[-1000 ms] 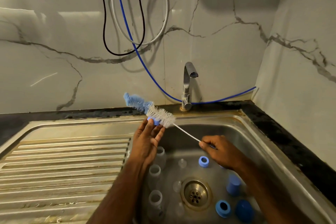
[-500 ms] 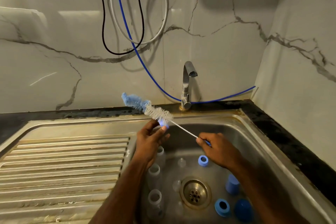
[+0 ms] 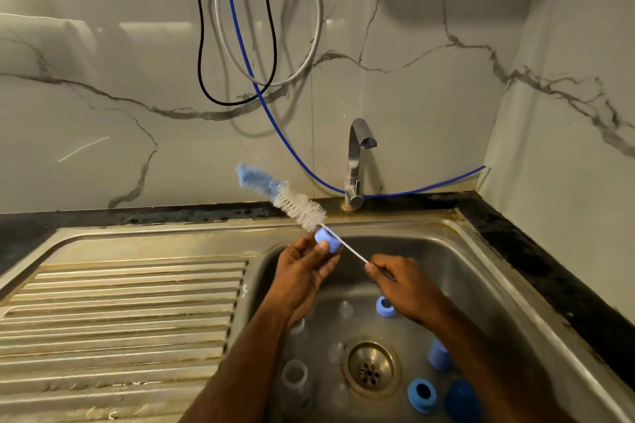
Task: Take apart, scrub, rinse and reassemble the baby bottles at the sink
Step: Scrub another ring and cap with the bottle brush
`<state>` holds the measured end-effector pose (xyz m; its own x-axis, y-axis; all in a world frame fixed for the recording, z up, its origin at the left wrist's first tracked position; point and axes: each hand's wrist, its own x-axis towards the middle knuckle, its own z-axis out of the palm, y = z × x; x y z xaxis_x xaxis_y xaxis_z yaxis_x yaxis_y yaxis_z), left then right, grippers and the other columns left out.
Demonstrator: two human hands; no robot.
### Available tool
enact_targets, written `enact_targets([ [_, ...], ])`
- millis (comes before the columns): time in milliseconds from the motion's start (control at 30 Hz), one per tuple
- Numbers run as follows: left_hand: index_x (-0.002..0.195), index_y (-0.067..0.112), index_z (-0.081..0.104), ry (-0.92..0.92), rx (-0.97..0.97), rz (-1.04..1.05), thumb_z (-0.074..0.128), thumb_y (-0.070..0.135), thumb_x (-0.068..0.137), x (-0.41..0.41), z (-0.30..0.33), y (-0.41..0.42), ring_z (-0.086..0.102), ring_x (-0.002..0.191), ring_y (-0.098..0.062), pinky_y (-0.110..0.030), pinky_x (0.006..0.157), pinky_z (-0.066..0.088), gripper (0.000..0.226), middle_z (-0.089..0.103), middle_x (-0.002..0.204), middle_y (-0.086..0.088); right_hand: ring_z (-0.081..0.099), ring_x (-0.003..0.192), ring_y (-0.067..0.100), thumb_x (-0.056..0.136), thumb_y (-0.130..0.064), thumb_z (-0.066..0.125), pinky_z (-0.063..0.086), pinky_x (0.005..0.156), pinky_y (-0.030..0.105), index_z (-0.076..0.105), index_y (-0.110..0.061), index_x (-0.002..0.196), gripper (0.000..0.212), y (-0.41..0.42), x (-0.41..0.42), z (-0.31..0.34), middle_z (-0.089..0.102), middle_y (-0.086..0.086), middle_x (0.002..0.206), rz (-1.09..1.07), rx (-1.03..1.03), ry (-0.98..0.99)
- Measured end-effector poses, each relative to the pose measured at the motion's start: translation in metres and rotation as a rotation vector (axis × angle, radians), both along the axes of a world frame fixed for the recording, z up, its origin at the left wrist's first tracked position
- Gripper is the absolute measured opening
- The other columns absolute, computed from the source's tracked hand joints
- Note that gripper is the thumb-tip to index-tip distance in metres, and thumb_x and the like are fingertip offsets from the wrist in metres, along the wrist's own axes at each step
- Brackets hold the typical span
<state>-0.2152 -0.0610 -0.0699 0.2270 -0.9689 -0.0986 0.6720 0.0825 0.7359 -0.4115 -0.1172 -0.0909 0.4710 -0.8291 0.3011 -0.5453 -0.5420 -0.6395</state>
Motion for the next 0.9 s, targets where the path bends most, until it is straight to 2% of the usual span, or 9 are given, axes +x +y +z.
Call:
enact_targets([
  [100,0.131,-0.002,0.055,0.189,-0.017,0.070,0.060,0.003,0.089,0.009,0.001,-0.003,0.066,0.117,-0.038,-0.046,0.096,0.055,0.043,0.064,0.129,-0.028,0.045,0.053,0.002,0.102,-0.026,0.054,0.040,0.055,0.022,0.058,-0.011,0.074,0.032,-0.008,-0.015,0.002,0.050,-0.002,0.059,-0.004,0.079,-0.009],
  [167,0.136,-0.003,0.053,0.253,-0.041,0.123,0.058,0.004,0.093,0.021,0.001,-0.004,0.066,0.117,-0.037,-0.047,0.097,0.055,0.044,0.064,0.131,-0.027,0.044,0.055,0.001,0.102,-0.026,0.055,0.041,0.059,0.028,0.061,-0.010,0.076,0.030,-0.013,-0.029,0.003,0.051,-0.004,0.060,0.009,0.138,0.010],
  [367,0.138,-0.001,0.052,0.143,0.012,0.062,0.057,0.004,0.094,0.019,0.002,0.000,0.064,0.120,-0.039,-0.047,0.096,0.055,0.045,0.065,0.129,-0.024,0.047,0.055,0.004,0.102,-0.027,0.054,0.041,0.058,0.025,0.059,-0.011,0.075,0.032,-0.003,-0.010,0.000,0.053,0.004,0.060,0.030,0.083,0.004],
  [433,0.138,-0.002,0.051,0.105,0.003,0.039,0.057,0.002,0.094,0.016,0.002,0.001,0.064,0.120,-0.040,-0.046,0.095,0.056,0.045,0.065,0.130,-0.025,0.045,0.053,0.003,0.102,-0.026,0.054,0.039,0.056,0.022,0.058,-0.010,0.074,0.032,-0.004,-0.009,0.002,0.051,0.001,0.058,0.010,0.065,-0.007],
  [533,0.131,-0.001,0.056,0.178,-0.013,0.074,0.054,0.001,0.097,0.023,0.002,-0.001,0.064,0.119,-0.040,-0.047,0.095,0.055,0.034,0.066,0.128,-0.026,0.044,0.054,0.001,0.102,-0.023,0.055,0.040,0.058,0.023,0.060,-0.012,0.073,0.031,-0.009,-0.026,0.006,0.050,-0.009,0.056,0.052,0.209,-0.004],
  [600,0.135,-0.002,0.054,0.197,-0.031,0.089,0.054,0.003,0.097,0.028,0.001,-0.002,0.064,0.122,-0.038,-0.048,0.097,0.055,0.039,0.064,0.131,-0.025,0.046,0.056,0.002,0.102,-0.022,0.055,0.042,0.061,0.025,0.060,-0.016,0.071,0.032,-0.010,-0.034,0.006,0.051,-0.010,0.056,0.084,0.274,0.002],
  [767,0.135,0.001,0.056,0.043,-0.010,0.023,0.061,0.004,0.086,0.019,0.003,0.001,0.064,0.122,-0.037,-0.047,0.098,0.053,0.050,0.066,0.131,-0.022,0.049,0.057,0.006,0.102,-0.028,0.053,0.046,0.055,0.019,0.061,-0.008,0.078,0.032,-0.004,-0.016,0.002,0.054,0.009,0.063,0.026,0.161,0.001],
  [833,0.135,0.002,0.056,0.039,-0.031,0.026,0.059,0.002,0.088,0.022,0.003,0.001,0.065,0.121,-0.036,-0.046,0.098,0.054,0.047,0.066,0.131,-0.020,0.046,0.054,0.002,0.102,-0.027,0.054,0.043,0.054,0.018,0.059,-0.012,0.074,0.032,-0.004,-0.016,0.004,0.052,0.001,0.060,0.015,0.115,-0.004],
  [900,0.135,0.003,0.057,0.096,-0.039,0.058,0.055,-0.002,0.093,0.029,0.001,0.000,0.066,0.120,-0.035,-0.045,0.097,0.055,0.042,0.066,0.131,-0.020,0.044,0.053,0.001,0.102,-0.025,0.055,0.040,0.057,0.022,0.056,-0.019,0.067,0.035,-0.007,-0.024,0.007,0.050,-0.008,0.056,0.044,0.164,0.016],
])
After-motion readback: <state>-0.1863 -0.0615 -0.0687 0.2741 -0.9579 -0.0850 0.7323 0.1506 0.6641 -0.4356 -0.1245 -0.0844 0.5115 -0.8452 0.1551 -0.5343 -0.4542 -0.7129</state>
